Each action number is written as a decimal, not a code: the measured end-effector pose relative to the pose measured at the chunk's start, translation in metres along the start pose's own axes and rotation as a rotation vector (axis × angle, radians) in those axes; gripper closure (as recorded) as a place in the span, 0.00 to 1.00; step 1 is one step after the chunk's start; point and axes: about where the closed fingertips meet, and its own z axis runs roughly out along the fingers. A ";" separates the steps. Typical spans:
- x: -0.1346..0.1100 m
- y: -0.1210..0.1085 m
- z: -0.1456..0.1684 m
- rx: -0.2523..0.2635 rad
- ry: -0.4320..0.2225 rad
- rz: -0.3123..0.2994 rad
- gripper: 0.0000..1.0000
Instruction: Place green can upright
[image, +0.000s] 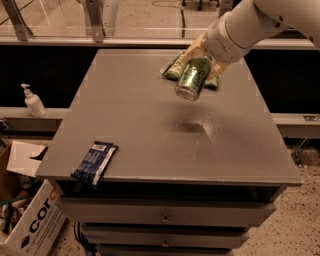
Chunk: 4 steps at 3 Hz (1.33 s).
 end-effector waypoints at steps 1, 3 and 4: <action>0.010 -0.017 0.005 0.140 0.041 -0.083 1.00; 0.016 -0.035 0.007 0.257 0.097 -0.260 1.00; 0.016 -0.034 0.007 0.243 0.101 -0.289 1.00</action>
Offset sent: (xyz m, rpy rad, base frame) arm 0.0317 0.0283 0.0360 0.1152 -0.4535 0.3155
